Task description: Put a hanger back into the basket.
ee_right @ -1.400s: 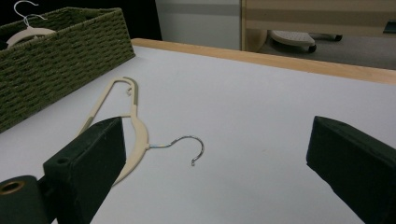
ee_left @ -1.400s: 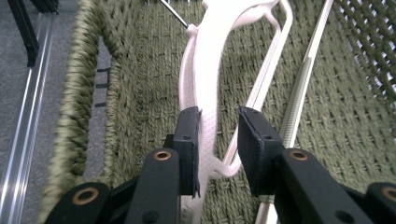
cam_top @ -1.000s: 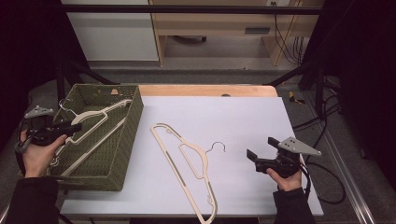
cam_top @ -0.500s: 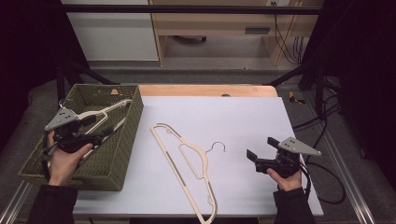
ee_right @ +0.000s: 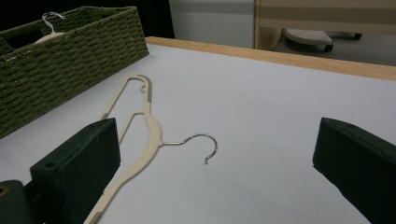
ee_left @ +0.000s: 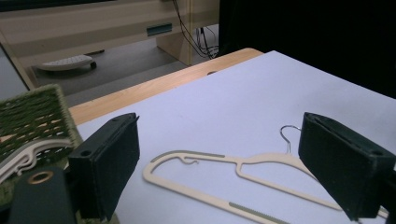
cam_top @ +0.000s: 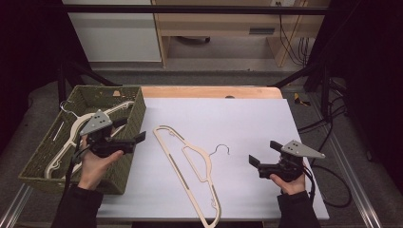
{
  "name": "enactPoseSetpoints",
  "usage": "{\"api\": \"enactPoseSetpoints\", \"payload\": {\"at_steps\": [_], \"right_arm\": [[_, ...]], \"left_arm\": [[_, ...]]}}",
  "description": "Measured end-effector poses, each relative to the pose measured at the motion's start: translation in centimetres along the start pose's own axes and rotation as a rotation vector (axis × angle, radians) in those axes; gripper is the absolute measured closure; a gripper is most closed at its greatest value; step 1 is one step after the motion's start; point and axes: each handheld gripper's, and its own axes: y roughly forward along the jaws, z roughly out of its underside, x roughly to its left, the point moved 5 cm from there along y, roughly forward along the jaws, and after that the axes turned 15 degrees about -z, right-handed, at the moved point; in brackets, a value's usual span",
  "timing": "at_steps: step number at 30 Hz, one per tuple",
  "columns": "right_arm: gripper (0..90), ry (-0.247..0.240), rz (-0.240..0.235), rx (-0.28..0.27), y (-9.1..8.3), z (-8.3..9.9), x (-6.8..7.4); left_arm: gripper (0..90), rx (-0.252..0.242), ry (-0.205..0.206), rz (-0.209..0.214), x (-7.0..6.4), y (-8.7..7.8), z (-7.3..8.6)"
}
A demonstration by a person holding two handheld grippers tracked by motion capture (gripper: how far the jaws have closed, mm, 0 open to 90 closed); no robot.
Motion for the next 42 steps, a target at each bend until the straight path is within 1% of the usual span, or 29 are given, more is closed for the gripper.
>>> {"api": "enactPoseSetpoints", "payload": {"at_steps": [2, 4, 5, 6, 8, 9, 10, 13, 14, 17, 19, 21, 23, 27, 28, 29, 30, 31, 32, 34, 35, 37, 42], "right_arm": [[0.7, -0.003, -0.016, -0.001, 0.0, 0.0, 0.1], [2.3, -0.003, -0.023, -0.004, 0.1, 0.0, 0.2], [3.3, -0.001, -0.016, 0.000, 0.1, 0.0, 0.3], [3.4, -0.010, -0.009, 0.008, 0.1, 0.1, 0.3], [3.5, -0.005, -0.005, -0.001, 0.1, 0.0, 0.3], [3.6, -0.011, -0.008, -0.004, 0.0, 0.0, 0.3], [3.6, -0.006, -0.004, -0.005, -0.1, 0.0, 0.3], [3.7, -0.012, -0.004, -0.018, -0.3, -0.2, 0.2], [3.7, -0.010, -0.002, -0.021, -0.3, -0.2, 0.2], [3.9, -0.011, -0.002, -0.023, -0.3, -0.2, 0.2], [3.9, -0.012, -0.004, -0.023, -0.3, -0.2, 0.3], [4.1, -0.015, -0.008, -0.022, -0.3, -0.2, 0.3], [4.2, -0.013, -0.006, -0.024, -0.4, -0.2, 0.3], [4.4, -0.014, -0.011, -0.031, -0.5, -0.3, 0.3], [4.4, -0.012, -0.009, -0.033, -0.5, -0.3, 0.3], [4.4, -0.011, -0.013, -0.034, -0.5, -0.3, 0.3], [4.4, -0.014, -0.011, -0.034, -0.5, -0.3, 0.3], [4.5, -0.013, -0.011, -0.034, -0.5, -0.3, 0.3], [4.5, -0.013, -0.013, -0.033, -0.6, -0.3, 0.3], [4.6, -0.014, -0.016, -0.035, -0.6, -0.4, 0.3], [4.6, -0.013, -0.016, -0.037, -0.7, -0.4, 0.3], [4.6, -0.015, -0.016, -0.044, -0.7, -0.5, 0.3], [4.8, -0.015, -0.018, -0.049, -0.7, -0.5, 0.3]], "left_arm": [[12.9, 0.000, -0.001, 0.012, -0.8, 0.5, -0.2], [13.5, 0.005, 0.008, 0.018, -1.6, 1.1, -0.5], [13.6, 0.008, 0.017, 0.020, -2.0, 1.5, -0.7], [13.8, 0.013, 0.026, 0.021, -2.4, 1.8, -0.8], [13.9, 0.016, 0.040, 0.025, -3.3, 2.6, -1.2], [14.4, 0.022, 0.042, 0.024, -3.6, 2.9, -1.3], [14.6, 0.025, 0.042, 0.028, -4.0, 3.2, -1.4], [15.7, 0.020, 0.036, 0.054, -5.5, 3.8, -1.6], [15.8, 0.022, 0.045, 0.056, -5.9, 3.9, -1.6], [15.8, 0.042, 0.082, 0.078, -7.6, 4.6, -1.3], [15.8, 0.056, 0.107, 0.084, -8.9, 5.3, -1.1], [15.8, 0.064, 0.116, 0.094, -9.8, 5.9, -0.9], [16.5, 0.075, 0.113, 0.102, -10.6, 6.5, -0.6], [17.5, 0.098, 0.137, 0.125, -12.3, 7.4, -0.1], [17.9, 0.101, 0.149, 0.123, -12.8, 7.7, 0.0], [17.9, 0.097, 0.151, 0.117, -13.1, 8.0, 0.0], [18.7, 0.101, 0.141, 0.123, -13.3, 8.2, 0.0], [18.6, 0.106, 0.127, 0.138, -13.5, 8.4, 0.0], [18.7, 0.105, 0.122, 0.142, -13.8, 8.6, 0.0], [19.2, 0.114, 0.133, 0.145, -14.2, 9.0, 0.1], [19.3, 0.120, 0.146, 0.140, -14.5, 9.3, 0.3], [19.7, 0.144, 0.157, 0.143, -14.9, 10.0, 0.8], [21.7, 0.204, 0.165, 0.158, -15.9, 11.8, 2.4]]}}
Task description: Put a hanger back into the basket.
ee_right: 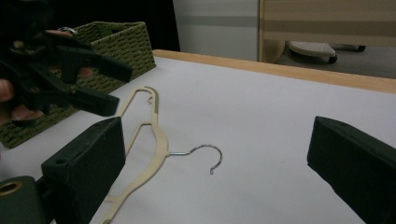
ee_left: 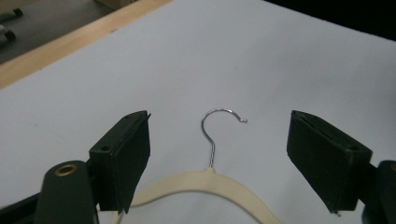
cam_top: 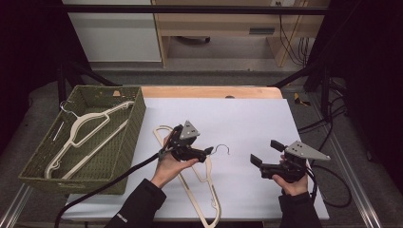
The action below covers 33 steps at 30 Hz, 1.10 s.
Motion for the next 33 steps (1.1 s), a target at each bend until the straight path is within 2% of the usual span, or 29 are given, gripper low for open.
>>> {"api": "enactPoseSetpoints", "payload": {"at_steps": [3, 8, 11, 14, 17, 19, 21, 26, 29, 33], "right_arm": [[4.9, 0.003, -0.003, 0.000, 0.0, 0.0, 0.0], [5.2, 0.004, -0.008, -0.002, 0.0, 0.0, 0.1], [5.4, 0.003, -0.011, -0.002, 0.0, 0.0, 0.1], [5.4, 0.005, -0.011, 0.000, 0.0, 0.0, 0.1], [5.4, -0.003, -0.015, 0.010, 0.1, 0.1, 0.1], [5.4, -0.001, -0.014, 0.012, 0.2, 0.1, 0.1], [5.4, 0.000, -0.015, 0.011, 0.2, 0.1, 0.2], [5.5, -0.003, -0.018, 0.012, 0.2, 0.1, 0.2], [5.5, -0.001, -0.016, 0.009, 0.4, 0.1, 0.2], [5.5, -0.003, -0.016, 0.011, 0.5, 0.1, 0.2]], "left_arm": [[23.0, 0.030, 0.010, -0.004, -0.2, 1.2, 0.6], [27.7, 0.053, -0.011, 0.029, -0.3, 2.8, 1.1], [31.2, 0.066, -0.009, 0.043, -0.2, 3.6, 1.4], [33.4, 0.073, 0.001, 0.062, -0.3, 4.3, 1.7], [33.8, 0.098, 0.057, 0.060, -0.8, 5.1, 2.1], [34.1, 0.109, 0.074, 0.065, -1.2, 5.5, 2.2], [35.6, 0.111, 0.058, 0.075, -1.2, 5.9, 2.3], [43.8, 0.146, 0.073, 0.077, -0.9, 6.4, 2.7], [47.2, 0.154, 0.062, 0.084, -0.9, 6.8, 2.9], [50.7, 0.180, 0.086, 0.088, -0.9, 7.3, 3.4]]}}
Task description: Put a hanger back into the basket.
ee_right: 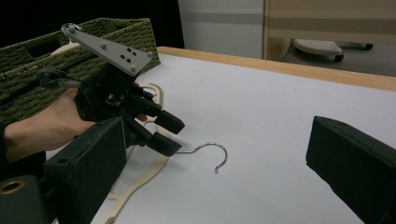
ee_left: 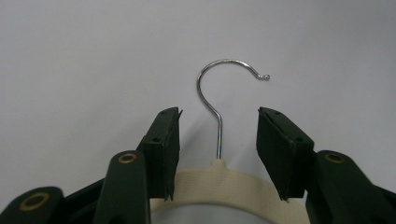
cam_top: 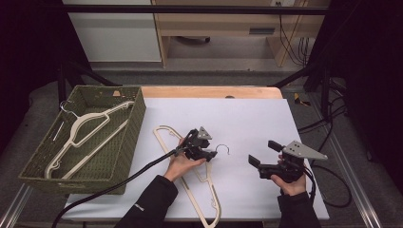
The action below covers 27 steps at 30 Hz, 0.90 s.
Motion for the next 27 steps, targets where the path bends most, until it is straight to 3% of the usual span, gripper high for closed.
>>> {"api": "enactPoseSetpoints", "payload": {"at_steps": [3, 10, 15, 19, 21, 26, 27], "right_arm": [[5.5, 0.001, -0.004, 0.001, 0.0, 0.0, 0.0], [5.5, -0.004, -0.007, 0.006, 0.0, 0.0, 0.0], [5.5, 0.000, -0.003, 0.003, 0.1, 0.0, 0.0], [5.6, -0.002, -0.005, 0.010, 0.2, 0.1, 0.0], [5.6, 0.002, -0.008, 0.008, 0.3, 0.1, 0.1], [5.5, 0.002, -0.016, 0.012, 0.5, 0.1, 0.2], [5.5, 0.003, -0.018, 0.013, 0.5, 0.1, 0.2]], "left_arm": [[54.3, 0.018, 0.018, 0.003, -0.2, 0.4, 0.2], [66.6, 0.025, 0.014, 0.002, -0.4, 1.1, 0.1], [73.3, 0.024, 0.065, 0.004, -0.5, 1.0, 0.2], [75.9, 0.034, 0.057, 0.019, -0.5, 1.1, 0.1], [76.7, 0.061, 0.074, 0.025, -0.3, 1.1, 0.1], [82.8, 0.066, 0.035, 0.048, -0.2, 1.2, -0.1], [84.5, 0.068, 0.044, 0.048, -0.1, 1.2, -0.1]]}}
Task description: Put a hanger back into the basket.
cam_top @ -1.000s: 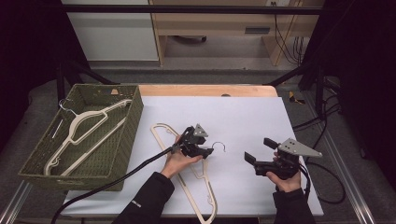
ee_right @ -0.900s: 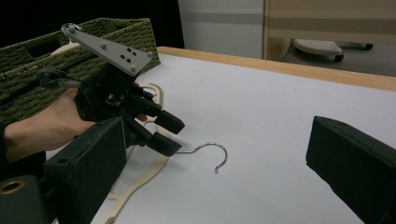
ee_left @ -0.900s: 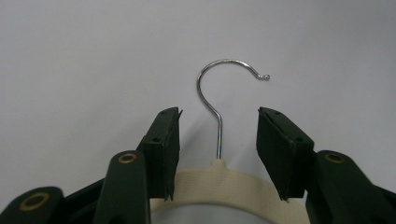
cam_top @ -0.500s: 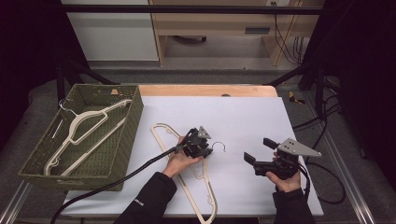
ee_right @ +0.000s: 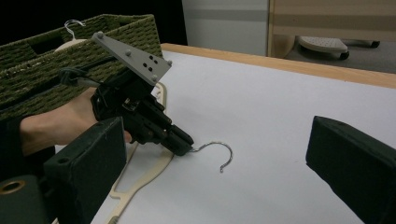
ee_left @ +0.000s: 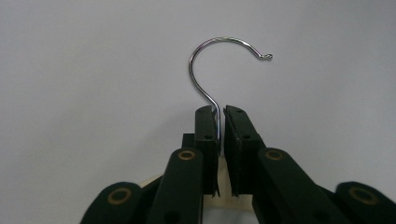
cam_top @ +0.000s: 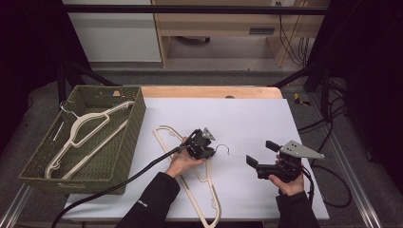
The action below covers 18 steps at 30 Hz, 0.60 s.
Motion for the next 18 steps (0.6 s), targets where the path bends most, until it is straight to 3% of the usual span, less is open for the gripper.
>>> {"api": "enactPoseSetpoints", "payload": {"at_steps": [2, 11, 18], "right_arm": [[5.5, 0.001, -0.002, 0.001, 0.2, 0.0, 0.0], [5.8, 0.008, -0.021, 0.030, 1.3, 0.5, 0.5], [7.8, 0.032, -0.062, 0.078, 3.6, 1.6, 1.2]], "left_arm": [[88.7, -0.006, 0.006, -0.001, -0.1, 0.0, 0.0], [89.0, -0.014, 0.034, -0.012, -0.2, -0.1, 0.0], [89.1, -0.060, 0.058, -0.066, -0.1, -1.3, -0.4]]}}
